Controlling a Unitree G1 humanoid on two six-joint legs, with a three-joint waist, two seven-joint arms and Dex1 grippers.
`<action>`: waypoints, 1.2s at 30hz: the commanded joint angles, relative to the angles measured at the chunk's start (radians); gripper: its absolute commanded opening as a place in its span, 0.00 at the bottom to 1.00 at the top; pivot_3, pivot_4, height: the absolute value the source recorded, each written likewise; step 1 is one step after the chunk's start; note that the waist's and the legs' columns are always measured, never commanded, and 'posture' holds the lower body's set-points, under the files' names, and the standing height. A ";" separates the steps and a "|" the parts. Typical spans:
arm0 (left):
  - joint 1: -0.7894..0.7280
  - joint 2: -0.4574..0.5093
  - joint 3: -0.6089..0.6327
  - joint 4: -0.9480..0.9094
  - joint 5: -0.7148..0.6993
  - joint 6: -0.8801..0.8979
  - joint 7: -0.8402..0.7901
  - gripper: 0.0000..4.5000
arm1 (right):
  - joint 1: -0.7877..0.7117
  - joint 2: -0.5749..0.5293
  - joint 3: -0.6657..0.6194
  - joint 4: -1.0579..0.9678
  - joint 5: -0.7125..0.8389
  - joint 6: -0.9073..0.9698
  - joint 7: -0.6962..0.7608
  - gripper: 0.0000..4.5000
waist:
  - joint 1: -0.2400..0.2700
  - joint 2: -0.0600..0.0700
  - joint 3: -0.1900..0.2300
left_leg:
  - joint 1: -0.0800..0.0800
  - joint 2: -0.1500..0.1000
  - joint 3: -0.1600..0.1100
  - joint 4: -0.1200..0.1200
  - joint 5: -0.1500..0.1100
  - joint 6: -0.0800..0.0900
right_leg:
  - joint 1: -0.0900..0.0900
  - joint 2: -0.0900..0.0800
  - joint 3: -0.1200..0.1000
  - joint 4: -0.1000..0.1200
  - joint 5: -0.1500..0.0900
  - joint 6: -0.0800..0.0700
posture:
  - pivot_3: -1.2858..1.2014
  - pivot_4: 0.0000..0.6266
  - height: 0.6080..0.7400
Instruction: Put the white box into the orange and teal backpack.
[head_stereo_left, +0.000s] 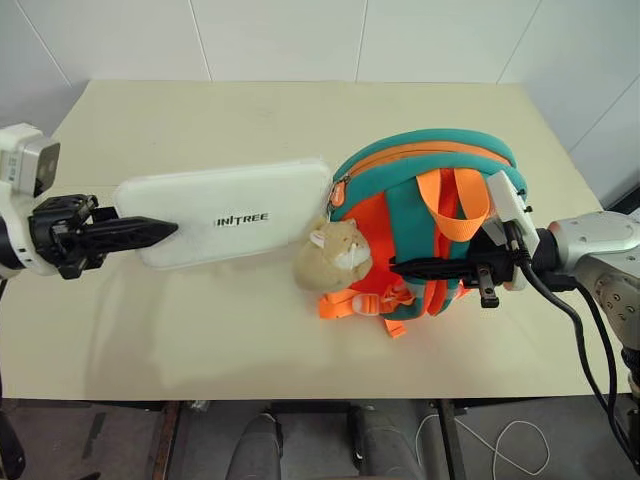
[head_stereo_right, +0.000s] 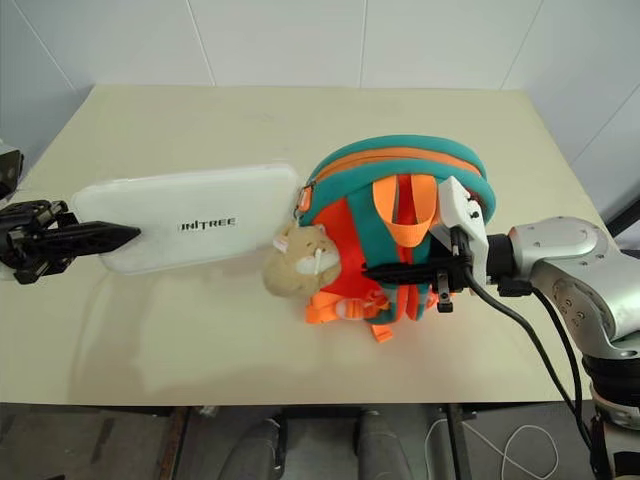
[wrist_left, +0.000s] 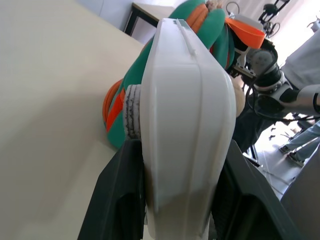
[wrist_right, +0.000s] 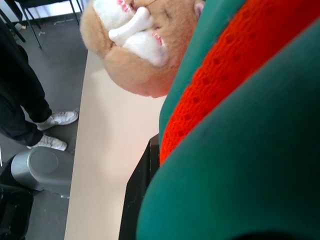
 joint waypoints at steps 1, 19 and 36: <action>0.019 0.025 0.058 -0.056 -0.047 -0.003 0.004 0.28 | -0.022 0.010 0.002 0.010 -0.014 -0.017 0.014 0.00 | 0.000 0.000 0.000 | 0.000 0.000 0.000 0.000 0.000 0.000 | 0.000 0.000 0.000 0.000 0.000 0.000 | 0.52 0.24 1.00; -0.204 0.007 -0.231 -0.003 0.171 -0.327 -0.013 0.28 | -0.050 0.049 0.037 0.036 -0.054 -0.029 0.023 0.00 | 0.002 0.000 0.000 | 0.000 0.000 0.000 0.005 0.000 0.001 | 0.003 0.000 0.000 0.000 0.002 0.001 | 0.52 0.24 1.00; -0.350 0.026 -0.427 0.003 0.321 -0.382 -0.071 0.28 | -0.049 0.065 0.036 0.046 -0.084 -0.042 0.023 0.00 | 0.002 0.000 0.000 | 0.000 0.000 0.000 0.006 -0.001 0.001 | 0.003 0.001 0.000 0.001 0.002 0.002 | 0.52 0.24 1.00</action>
